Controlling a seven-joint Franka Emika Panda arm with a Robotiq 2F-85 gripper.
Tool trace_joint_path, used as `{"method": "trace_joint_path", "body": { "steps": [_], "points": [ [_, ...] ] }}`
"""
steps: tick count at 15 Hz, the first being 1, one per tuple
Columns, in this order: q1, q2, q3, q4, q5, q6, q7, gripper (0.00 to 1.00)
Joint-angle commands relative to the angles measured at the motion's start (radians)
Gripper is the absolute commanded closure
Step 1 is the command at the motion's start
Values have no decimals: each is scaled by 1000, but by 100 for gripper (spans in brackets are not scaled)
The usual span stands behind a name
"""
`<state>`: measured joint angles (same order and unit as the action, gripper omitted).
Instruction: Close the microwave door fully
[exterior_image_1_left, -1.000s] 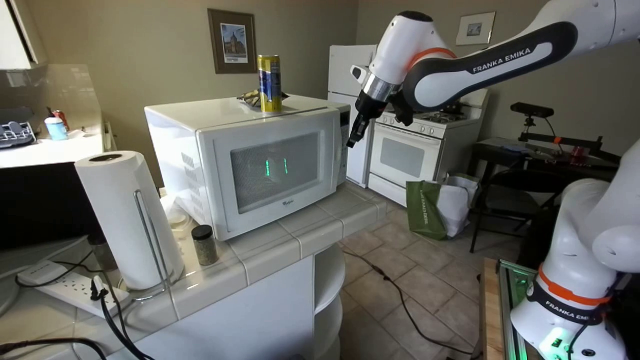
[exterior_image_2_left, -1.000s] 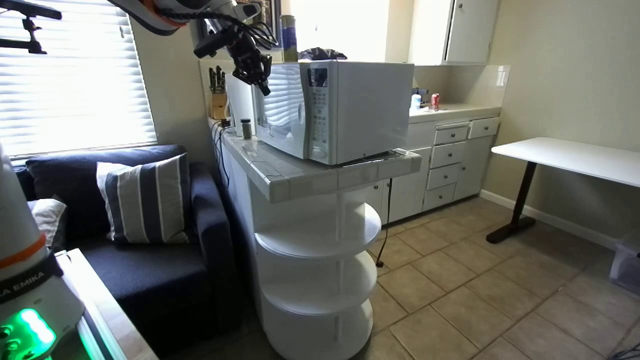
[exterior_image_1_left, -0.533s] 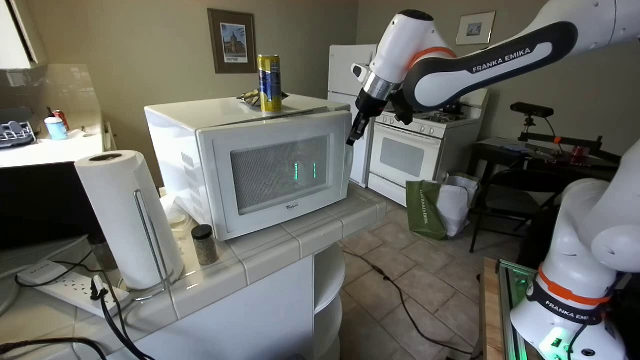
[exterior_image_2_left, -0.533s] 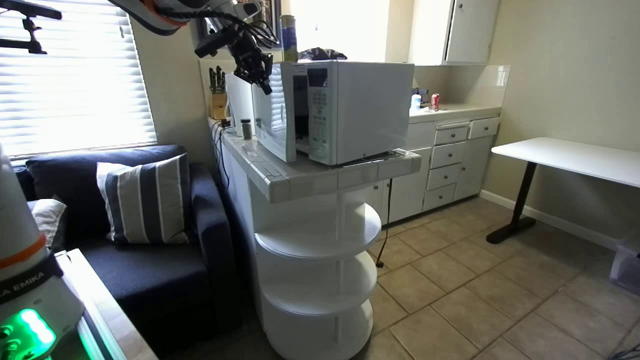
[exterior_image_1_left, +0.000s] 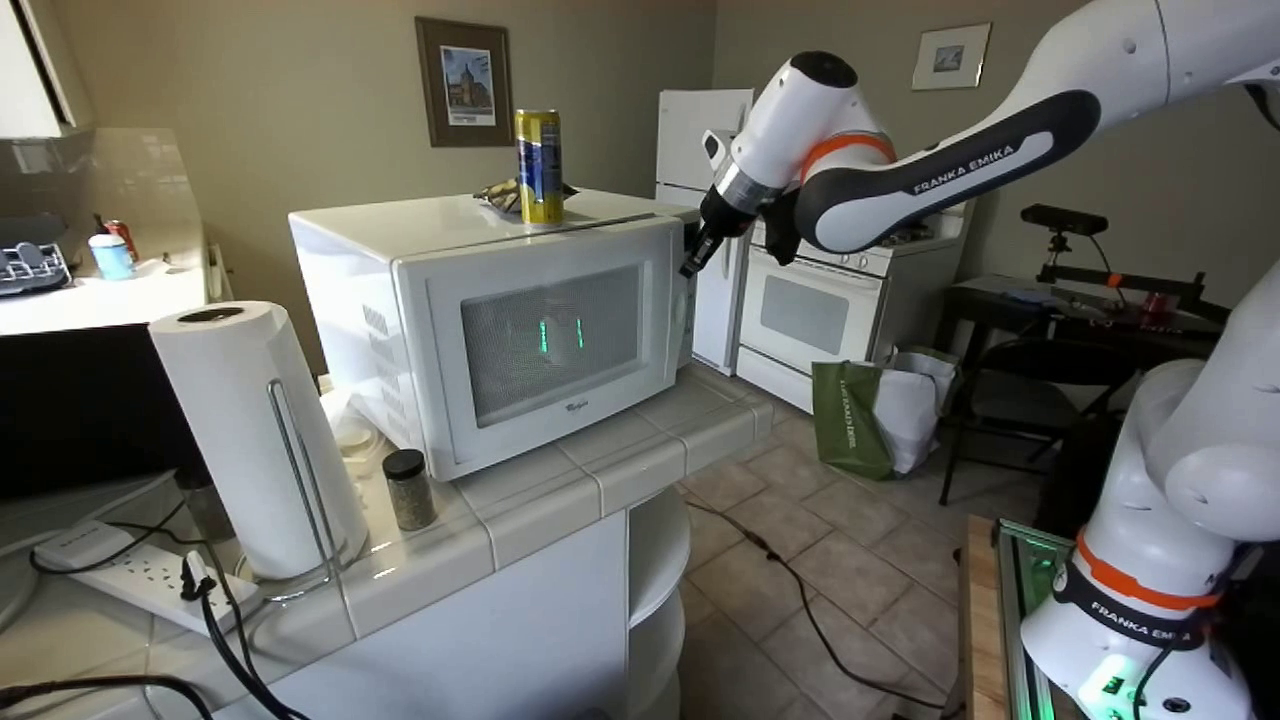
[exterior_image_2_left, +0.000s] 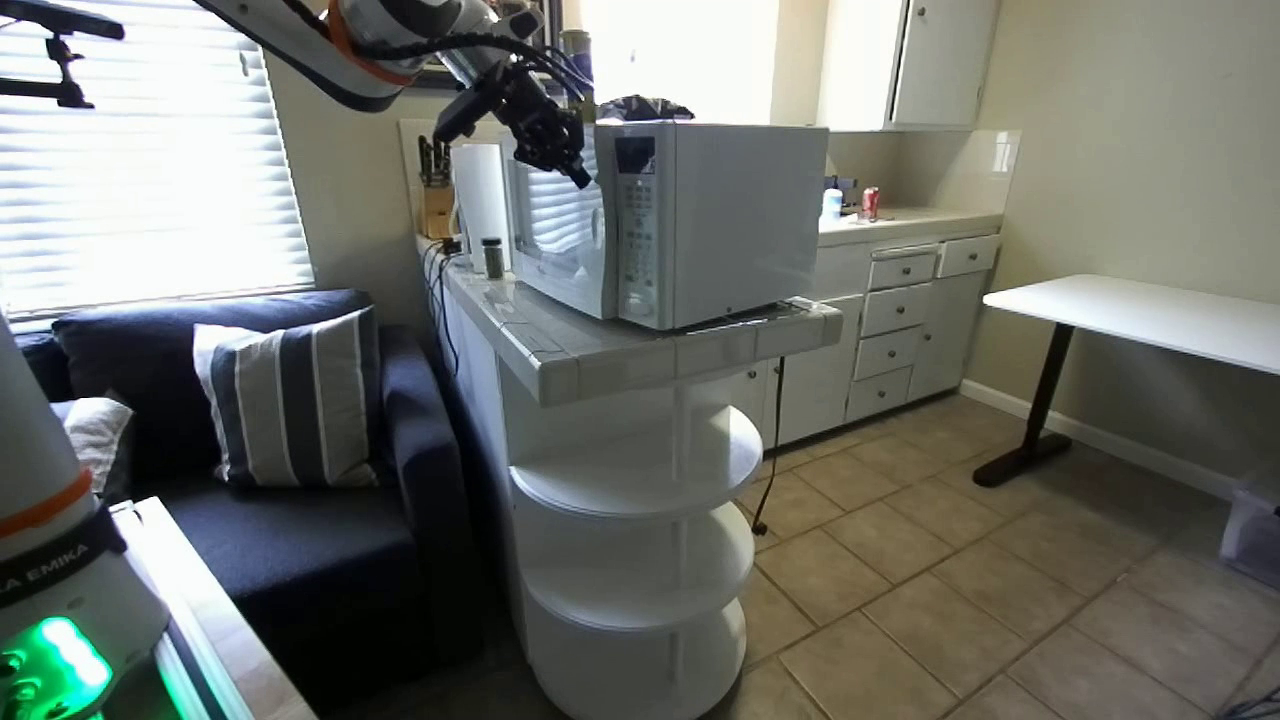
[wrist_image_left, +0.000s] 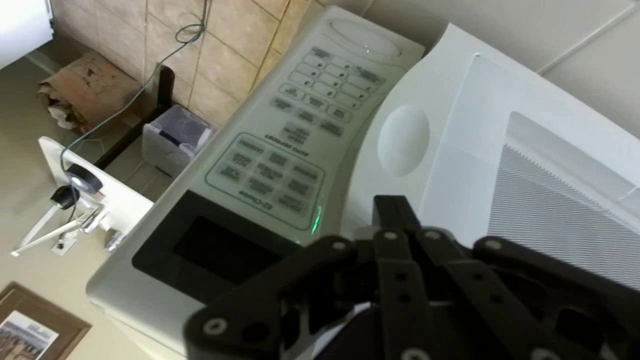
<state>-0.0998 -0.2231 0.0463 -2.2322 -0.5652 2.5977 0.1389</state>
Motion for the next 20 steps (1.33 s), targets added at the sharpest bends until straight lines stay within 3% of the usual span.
{"method": "trace_joint_path", "body": {
  "steps": [1,6,8,12,15,17,18,20],
  "points": [
    [-52,73,18,23,-146,112,172,100],
    [-78,145,21,51,-294,234,380,100],
    [-72,142,22,50,-317,212,420,100],
    [35,93,-15,-7,15,52,190,100],
    [68,41,-13,9,259,-150,8,100],
    [73,3,-25,39,347,-289,-58,100],
    [70,-15,-32,60,373,-354,-80,74],
    [66,-53,-49,102,412,-461,-129,67]
  ]
}}
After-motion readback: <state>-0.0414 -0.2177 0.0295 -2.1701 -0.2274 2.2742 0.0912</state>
